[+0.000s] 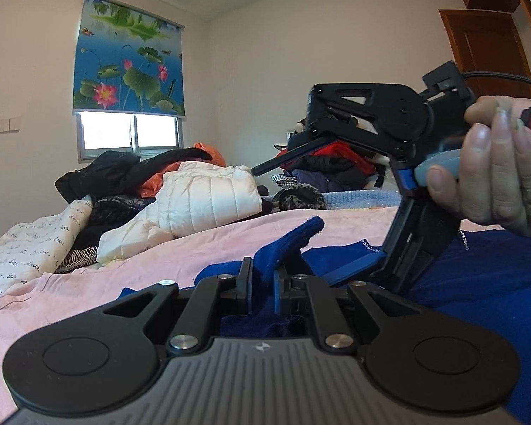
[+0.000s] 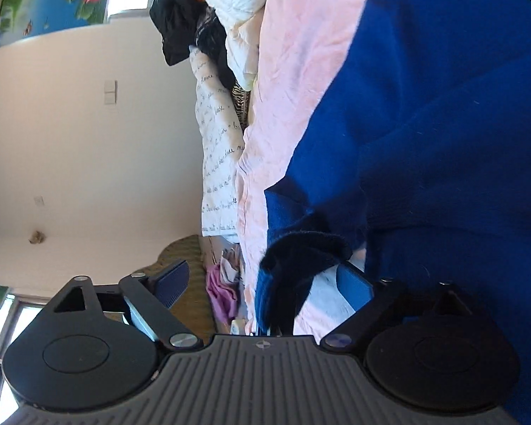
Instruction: Fold small clothes
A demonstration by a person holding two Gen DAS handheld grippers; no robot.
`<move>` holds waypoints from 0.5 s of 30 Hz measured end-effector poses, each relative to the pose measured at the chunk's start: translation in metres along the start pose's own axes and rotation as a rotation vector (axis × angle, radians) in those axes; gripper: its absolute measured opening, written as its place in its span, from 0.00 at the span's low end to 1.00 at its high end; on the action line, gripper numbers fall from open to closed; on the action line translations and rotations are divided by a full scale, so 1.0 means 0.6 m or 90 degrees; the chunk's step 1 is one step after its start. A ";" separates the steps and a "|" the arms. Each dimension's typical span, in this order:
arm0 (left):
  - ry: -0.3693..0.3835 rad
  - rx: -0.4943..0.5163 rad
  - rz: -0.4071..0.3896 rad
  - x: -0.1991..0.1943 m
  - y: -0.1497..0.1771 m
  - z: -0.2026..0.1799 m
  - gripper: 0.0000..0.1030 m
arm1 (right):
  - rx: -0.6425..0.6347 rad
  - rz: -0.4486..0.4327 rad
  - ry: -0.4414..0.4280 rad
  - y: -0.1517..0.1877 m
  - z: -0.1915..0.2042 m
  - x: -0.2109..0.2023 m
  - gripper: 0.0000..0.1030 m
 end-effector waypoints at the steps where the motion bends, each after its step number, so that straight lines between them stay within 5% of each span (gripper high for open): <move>1: 0.001 0.000 -0.001 0.000 0.000 0.000 0.10 | -0.003 0.000 0.015 -0.005 -0.001 0.002 0.80; 8: 0.005 0.000 -0.008 -0.003 0.001 0.000 0.10 | -0.051 0.001 0.062 -0.006 -0.003 0.001 0.58; 12: 0.008 0.002 -0.008 -0.001 0.001 0.001 0.10 | -0.105 -0.021 0.075 -0.007 0.005 -0.009 0.17; 15: 0.017 0.015 0.003 0.006 0.002 -0.005 0.10 | -0.161 -0.056 0.075 -0.007 0.017 -0.022 0.13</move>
Point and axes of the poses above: each gripper's, at about its wrist camera, not at the fingertips, and x roughly the way its jaws point, z to its left, y to its underside, the point moved 8 cm from there along x, roughly the way its jaws point, and after that the axes turned 7 degrees about x, right-handed, at the moved point
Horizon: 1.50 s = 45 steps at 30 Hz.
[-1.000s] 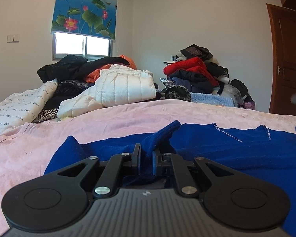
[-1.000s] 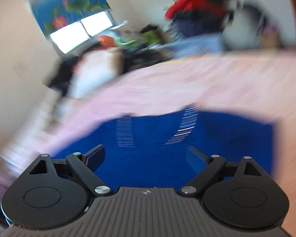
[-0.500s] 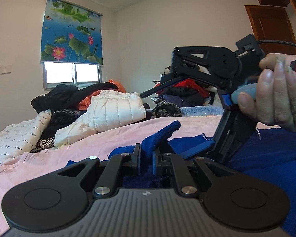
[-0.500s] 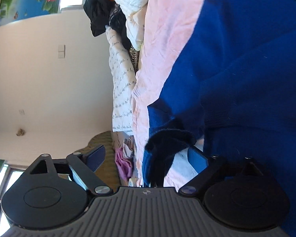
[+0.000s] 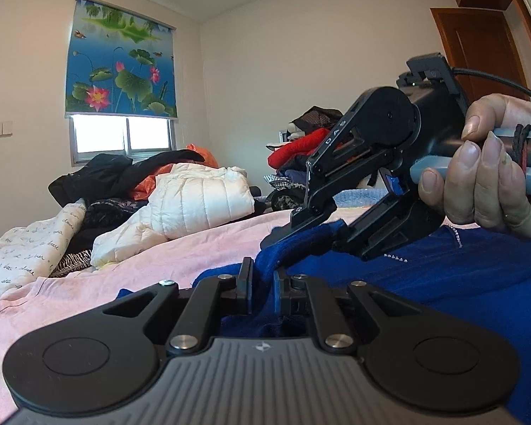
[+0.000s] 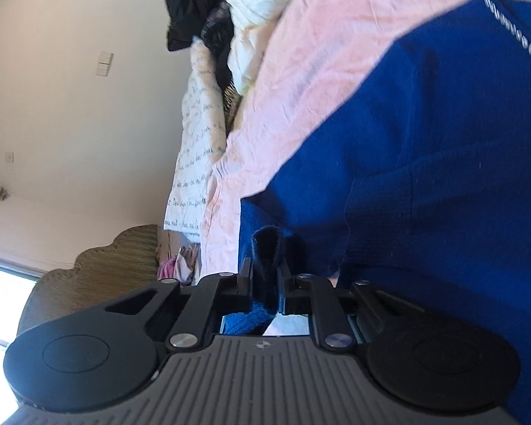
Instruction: Fold small clothes
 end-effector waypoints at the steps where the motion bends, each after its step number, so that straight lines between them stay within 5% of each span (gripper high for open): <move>1: 0.002 0.008 0.007 0.003 0.001 -0.003 0.10 | -0.013 -0.012 0.001 -0.001 0.003 -0.006 0.13; 3: 0.000 0.025 0.027 0.014 0.003 -0.009 0.18 | -0.029 -0.028 0.002 -0.004 0.011 -0.015 0.13; 4: 0.000 0.029 0.030 0.016 0.004 -0.010 0.37 | -0.037 -0.041 0.007 -0.010 0.013 -0.022 0.13; 5: 0.001 0.028 0.030 0.016 0.004 -0.010 0.72 | -0.037 -0.049 0.008 -0.014 0.013 -0.029 0.13; 7: -0.007 0.007 0.019 0.011 0.004 0.001 1.00 | -0.035 -0.073 0.002 -0.028 0.011 -0.050 0.13; 16: -0.059 -0.167 0.080 0.024 0.036 0.083 1.00 | 0.003 -0.204 -0.006 -0.076 -0.042 -0.206 0.13; 30: -0.049 -0.152 0.104 0.030 0.040 0.072 1.00 | 0.140 -0.403 -0.006 -0.048 -0.242 -0.480 0.13; 45: -0.050 -0.129 0.132 0.041 0.042 0.062 1.00 | 0.201 -0.448 0.007 0.010 -0.358 -0.533 0.13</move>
Point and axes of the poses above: each gripper's, at about its wrist camera, not at the fingertips, and x roughly the way its jaws point, z to its left, y to its underside, the point moved 8 cm from there along x, roughly the way its jaws point, and after that the axes turned 7 degrees about x, right-handed, at the moved point
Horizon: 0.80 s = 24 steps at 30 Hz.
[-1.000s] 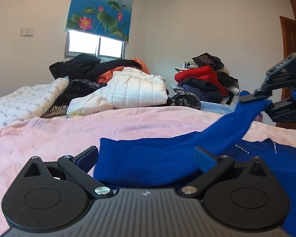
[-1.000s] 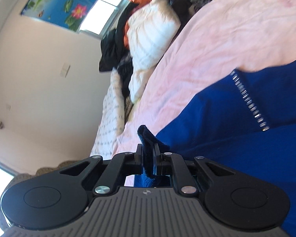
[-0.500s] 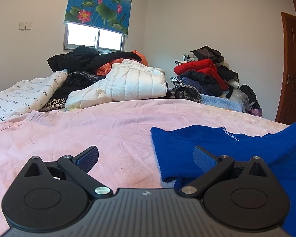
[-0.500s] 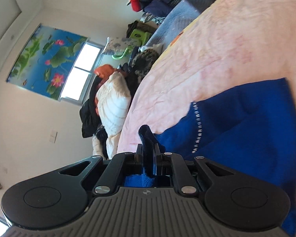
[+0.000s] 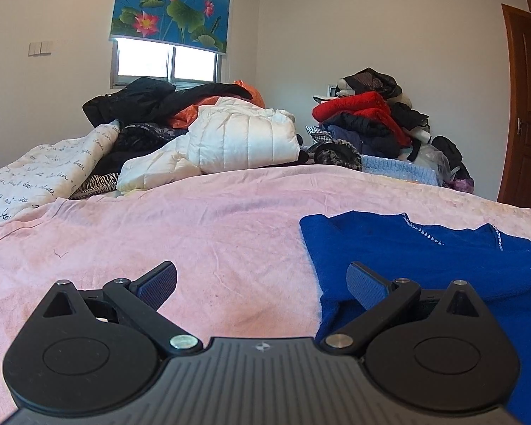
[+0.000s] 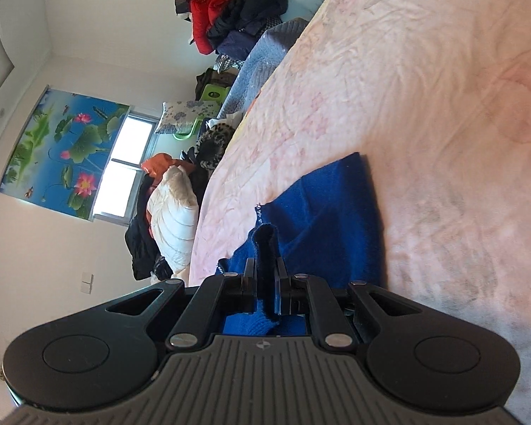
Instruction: Fold small clothes
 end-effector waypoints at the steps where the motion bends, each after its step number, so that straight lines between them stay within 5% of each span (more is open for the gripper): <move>1: 0.001 0.001 0.001 0.000 0.000 -0.001 1.00 | 0.004 -0.001 0.004 0.003 -0.009 -0.004 0.13; 12: 0.002 0.005 0.004 0.002 0.001 -0.002 1.00 | 0.042 -0.008 -0.008 0.006 -0.057 -0.024 0.11; 19: 0.001 0.007 0.006 0.003 0.002 -0.002 1.00 | 0.038 0.008 -0.003 0.003 -0.050 -0.010 0.29; 24: 0.001 0.007 0.007 0.004 0.002 -0.003 1.00 | 0.000 0.050 0.014 0.022 -0.036 0.013 0.30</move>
Point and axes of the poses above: each gripper's, at about its wrist camera, not at the fingertips, and x roughly the way its jaws point, z to its left, y to its underside, the point moved 8 cm from there along x, roughly the way its jaws point, and after that the axes turned 7 degrees about x, right-handed, at the moved point
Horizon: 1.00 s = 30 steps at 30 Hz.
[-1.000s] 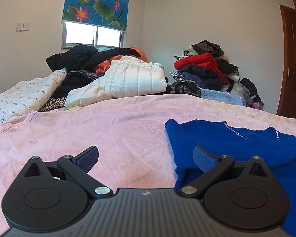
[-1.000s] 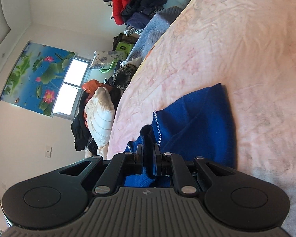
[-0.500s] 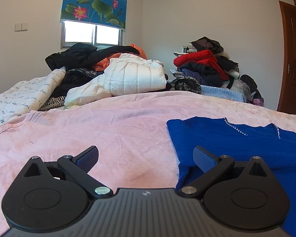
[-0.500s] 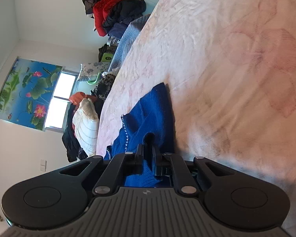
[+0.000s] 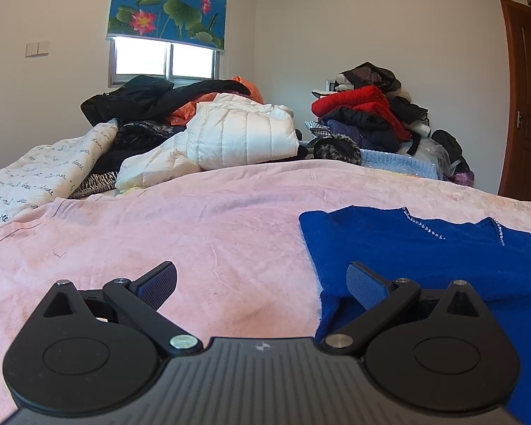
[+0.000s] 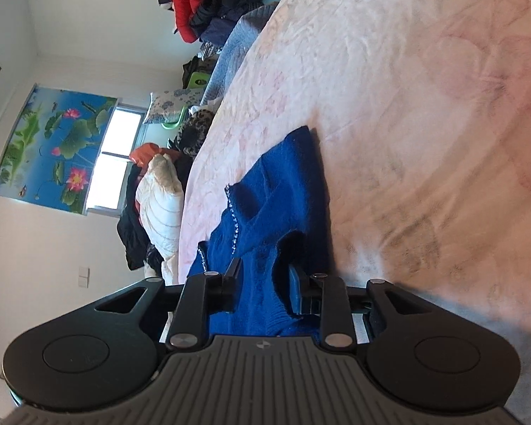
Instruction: Fold small clothes
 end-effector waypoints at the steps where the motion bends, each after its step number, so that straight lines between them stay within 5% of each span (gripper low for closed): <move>1: 0.000 0.001 0.001 0.000 0.000 0.000 1.00 | -0.016 0.000 0.012 0.003 0.002 0.003 0.28; 3: -0.003 0.004 0.004 0.001 0.002 -0.001 1.00 | -0.038 0.008 0.032 0.008 0.003 0.013 0.10; 6: 0.005 0.011 -0.006 -0.002 -0.009 -0.009 1.00 | -0.080 -0.005 0.072 0.009 0.007 0.015 0.10; 11: 0.105 -0.014 -0.026 0.003 -0.084 -0.070 1.00 | -0.082 -0.053 0.034 -0.006 0.029 -0.024 0.09; 15: 0.174 0.025 0.051 0.078 -0.109 -0.153 1.00 | -0.059 -0.053 0.043 -0.007 0.004 -0.034 0.09; 20: 0.109 0.121 0.233 0.203 -0.031 -0.183 1.00 | -0.044 -0.051 0.056 -0.003 -0.025 -0.035 0.09; 27: 0.134 0.089 0.231 0.207 -0.011 -0.160 1.00 | -0.033 -0.031 0.048 -0.009 -0.033 -0.032 0.11; 30: 0.115 0.104 0.227 0.202 -0.030 -0.155 1.00 | -0.010 -0.077 0.034 -0.039 -0.020 -0.067 0.16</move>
Point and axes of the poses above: each gripper's, at about its wrist camera, not at the fingertips, and x roughly the way its jaws point, z to its left, y to its underside, the point moved 8 cm from there along x, roughly the way its jaws point, and after that the axes turned 7 degrees about x, right-handed, at the moved point
